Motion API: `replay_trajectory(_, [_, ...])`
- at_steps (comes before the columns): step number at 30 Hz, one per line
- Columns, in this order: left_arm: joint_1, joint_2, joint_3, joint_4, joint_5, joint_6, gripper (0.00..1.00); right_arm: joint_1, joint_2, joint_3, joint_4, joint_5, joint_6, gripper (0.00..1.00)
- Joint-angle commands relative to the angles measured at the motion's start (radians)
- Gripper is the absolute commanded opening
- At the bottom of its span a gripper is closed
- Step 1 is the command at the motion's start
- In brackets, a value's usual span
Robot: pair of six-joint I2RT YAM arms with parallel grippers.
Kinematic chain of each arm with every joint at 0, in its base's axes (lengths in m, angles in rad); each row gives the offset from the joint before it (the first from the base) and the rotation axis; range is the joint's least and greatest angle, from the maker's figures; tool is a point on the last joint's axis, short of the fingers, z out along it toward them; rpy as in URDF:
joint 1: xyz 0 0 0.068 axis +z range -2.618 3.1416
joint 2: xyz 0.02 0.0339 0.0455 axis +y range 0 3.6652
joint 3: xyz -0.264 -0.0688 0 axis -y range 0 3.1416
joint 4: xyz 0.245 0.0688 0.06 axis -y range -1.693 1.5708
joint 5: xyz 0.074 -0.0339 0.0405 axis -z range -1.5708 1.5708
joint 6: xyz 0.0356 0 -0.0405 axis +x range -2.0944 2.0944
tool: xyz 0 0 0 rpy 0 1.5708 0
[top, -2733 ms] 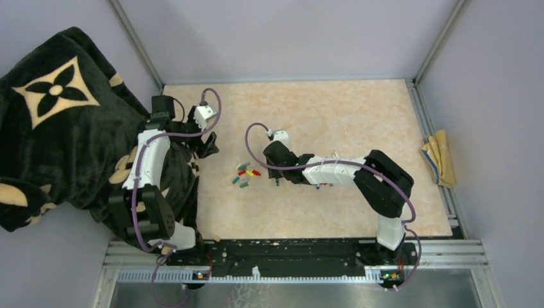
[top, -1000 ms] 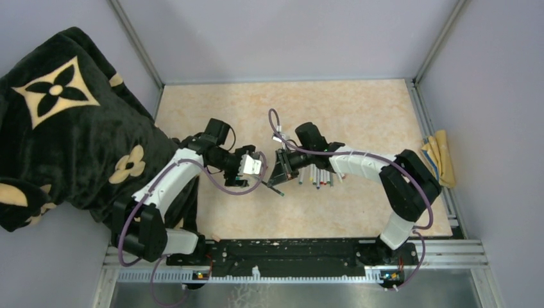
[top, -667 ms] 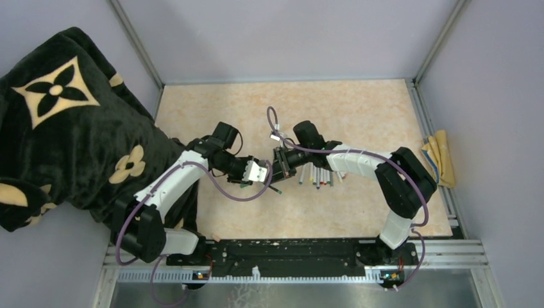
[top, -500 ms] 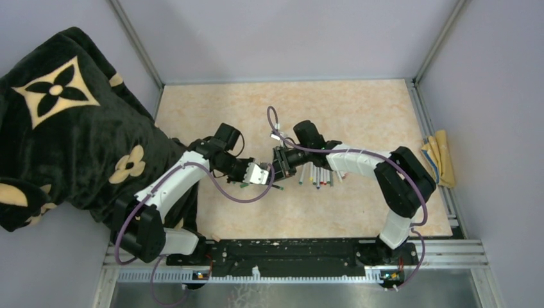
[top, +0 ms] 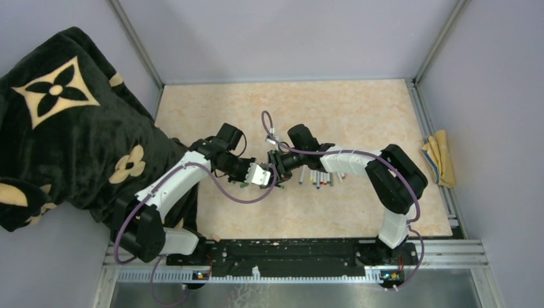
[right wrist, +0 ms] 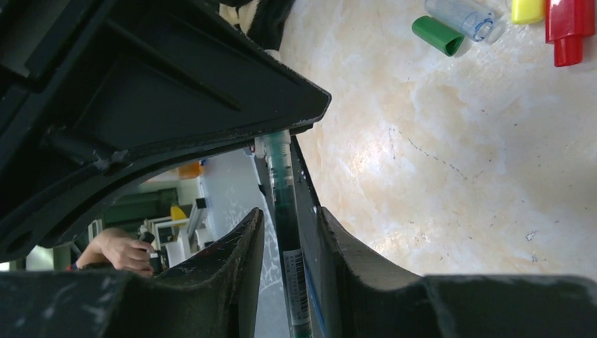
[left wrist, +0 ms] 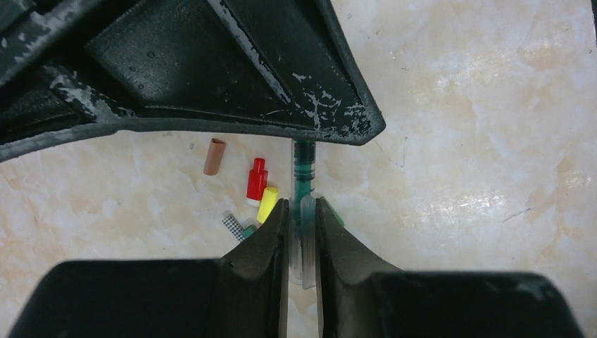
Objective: Open the pen caps
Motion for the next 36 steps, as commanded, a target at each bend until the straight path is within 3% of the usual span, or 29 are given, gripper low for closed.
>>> replay_trajectory(1, [-0.007, 0.008, 0.026, 0.005, 0.007, -0.001, 0.02, 0.006, 0.010, 0.061, 0.050, -0.002, 0.012, 0.30])
replay_trajectory(3, [-0.008, 0.012, 0.028, 0.005, 0.005, 0.001, 0.00, 0.006, 0.006, 0.063, 0.043, 0.004, 0.008, 0.19])
replay_trajectory(5, [-0.008, 0.017, 0.022, 0.010, -0.010, 0.005, 0.00, 0.005, -0.004, 0.060, 0.020, 0.029, -0.007, 0.01])
replay_trajectory(6, [-0.009, 0.022, 0.018, 0.015, -0.026, 0.012, 0.00, 0.002, -0.012, 0.055, 0.008, 0.042, -0.015, 0.00])
replay_trajectory(18, [0.007, 0.087, -0.049, 0.139, -0.305, 0.000, 0.00, -0.068, -0.228, -0.138, -0.157, 0.156, -0.097, 0.00])
replay_trajectory(26, [0.121, 0.147, -0.012, 0.171, -0.303, -0.008, 0.00, -0.085, -0.366, -0.190, -0.323, 0.259, -0.176, 0.00])
replay_trajectory(28, [0.132, 0.145, -0.011, 0.178, -0.265, -0.043, 0.00, -0.085, -0.395, -0.193, -0.330, 0.339, -0.177, 0.00])
replay_trajectory(31, [0.134, 0.142, -0.024, 0.192, -0.177, -0.118, 0.00, -0.084, -0.403, -0.166, -0.329, 0.606, -0.144, 0.00])
replay_trajectory(36, [0.137, 0.154, -0.088, 0.232, -0.101, -0.205, 0.00, -0.043, -0.360, -0.163, -0.187, 0.942, -0.053, 0.00])
